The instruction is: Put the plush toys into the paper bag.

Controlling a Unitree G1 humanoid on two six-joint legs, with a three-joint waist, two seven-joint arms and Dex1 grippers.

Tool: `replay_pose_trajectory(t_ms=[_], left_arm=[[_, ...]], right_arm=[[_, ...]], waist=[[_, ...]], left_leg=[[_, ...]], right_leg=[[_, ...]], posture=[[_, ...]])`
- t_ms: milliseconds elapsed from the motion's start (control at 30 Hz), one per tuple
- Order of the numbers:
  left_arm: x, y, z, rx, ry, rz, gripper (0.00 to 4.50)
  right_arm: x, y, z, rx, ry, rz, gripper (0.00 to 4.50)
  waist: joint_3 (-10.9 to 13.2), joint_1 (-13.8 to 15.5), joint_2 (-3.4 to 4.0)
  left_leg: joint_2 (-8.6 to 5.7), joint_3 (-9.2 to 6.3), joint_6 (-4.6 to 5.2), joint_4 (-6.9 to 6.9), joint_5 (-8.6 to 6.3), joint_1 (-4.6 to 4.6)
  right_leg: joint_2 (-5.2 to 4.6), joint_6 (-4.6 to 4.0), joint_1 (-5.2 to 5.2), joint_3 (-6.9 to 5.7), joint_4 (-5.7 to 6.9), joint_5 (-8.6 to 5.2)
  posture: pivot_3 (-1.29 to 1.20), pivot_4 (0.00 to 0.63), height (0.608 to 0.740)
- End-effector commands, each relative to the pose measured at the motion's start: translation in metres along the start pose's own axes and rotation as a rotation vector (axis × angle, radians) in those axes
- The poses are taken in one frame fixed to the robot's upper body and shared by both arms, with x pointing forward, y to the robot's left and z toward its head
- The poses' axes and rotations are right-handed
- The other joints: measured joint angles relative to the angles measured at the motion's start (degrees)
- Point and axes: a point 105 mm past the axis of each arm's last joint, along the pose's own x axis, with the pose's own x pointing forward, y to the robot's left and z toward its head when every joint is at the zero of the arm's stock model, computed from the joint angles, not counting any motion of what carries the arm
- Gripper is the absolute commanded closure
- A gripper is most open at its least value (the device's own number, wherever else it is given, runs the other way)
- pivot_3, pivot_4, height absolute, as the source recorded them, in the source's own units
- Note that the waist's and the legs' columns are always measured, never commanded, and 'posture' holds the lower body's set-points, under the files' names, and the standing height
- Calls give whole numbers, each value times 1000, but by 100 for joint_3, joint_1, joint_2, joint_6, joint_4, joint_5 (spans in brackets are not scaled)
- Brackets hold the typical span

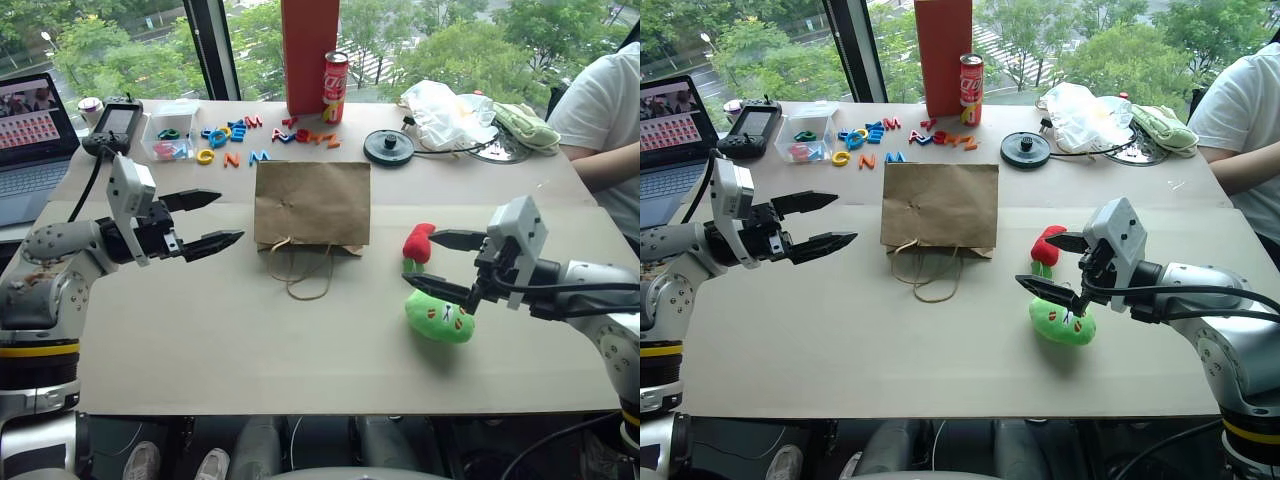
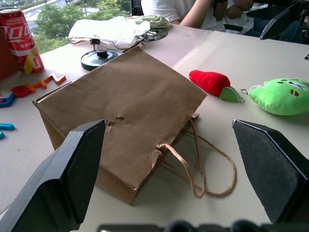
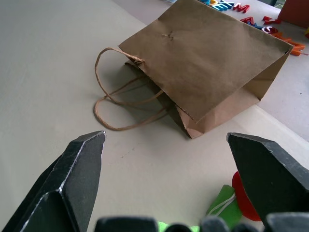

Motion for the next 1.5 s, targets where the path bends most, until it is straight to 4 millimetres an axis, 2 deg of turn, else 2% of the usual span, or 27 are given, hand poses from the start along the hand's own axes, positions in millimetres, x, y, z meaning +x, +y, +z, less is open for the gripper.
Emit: replay_pose_trajectory(t_ms=[33,133,333,400,467,600,733,900,1000,1300,1433,1500], left_arm=[[-2,10,-1,95,44,15,0],[3,29,-36,281,222,14,0],[36,44,-56,596,299,-22,0],[52,40,-62,687,292,-62,0],[77,30,-58,739,217,-92,0],[100,10,-55,752,116,-188,0],[114,-6,-55,728,64,-263,0],[115,-9,-54,724,44,-278,0],[112,-8,-57,718,62,-292,647],[107,-6,-68,753,125,-306,4018],[113,-10,-63,765,90,-296,4018],[116,-11,-51,748,39,-280,4018]], right_arm=[[-1,-1,5,-28,-24,-17,34],[1,0,2,-23,-11,-21,34],[4,6,1,-16,-6,-18,34],[4,8,1,-14,-7,-29,34],[2,7,1,-14,-4,-58,34],[-1,5,2,-9,-2,-104,34],[-2,8,2,-4,-2,-121,34],[-3,10,2,10,-13,-142,34],[-2,13,1,15,-11,-144,0],[1,12,1,18,-16,-150,0],[3,10,1,18,-14,-150,0],[5,11,0,17,-8,-146,0]], waist=[[0,0,0],[0,16,0],[-1,112,-1],[-1,140,-1],[-1,152,-2],[-2,136,-2],[-2,93,-2],[-2,83,-2],[-2,86,-2],[-2,86,-2],[-2,92,-2],[-2,93,-2]], left_leg=[[0,0,0,0,0,0],[-3,6,2,0,2,6],[-7,24,6,8,4,-11],[-7,26,9,9,2,-19],[-7,25,13,10,-1,-25],[-7,20,19,25,-4,-43],[-5,16,21,26,-5,-40],[-6,7,21,34,-5,-36],[-6,1,21,37,-4,-36],[-6,0,22,38,-4,-36],[-7,0,22,38,-4,-37],[-7,-1,22,40,-4,-37]], right_leg=[[0,0,0,0,0,0],[1,0,4,-2,1,0],[0,-2,1,-7,-5,1],[-1,-1,-4,-5,-7,1],[-1,-1,-5,-7,-9,2],[-1,2,-10,-12,-8,2],[3,2,-10,-9,-5,2],[5,3,-6,-9,1,2],[5,3,-3,-9,2,2],[5,3,-3,-11,2,2],[4,3,-2,-11,2,2],[4,4,-2,-11,2,2]], posture=[[0,150,739],[0,150,739],[0,150,739],[0,150,739],[0,150,739],[0,150,739],[0,150,739],[0,150,739],[0,150,739],[0,150,739],[0,150,739],[0,150,739]])
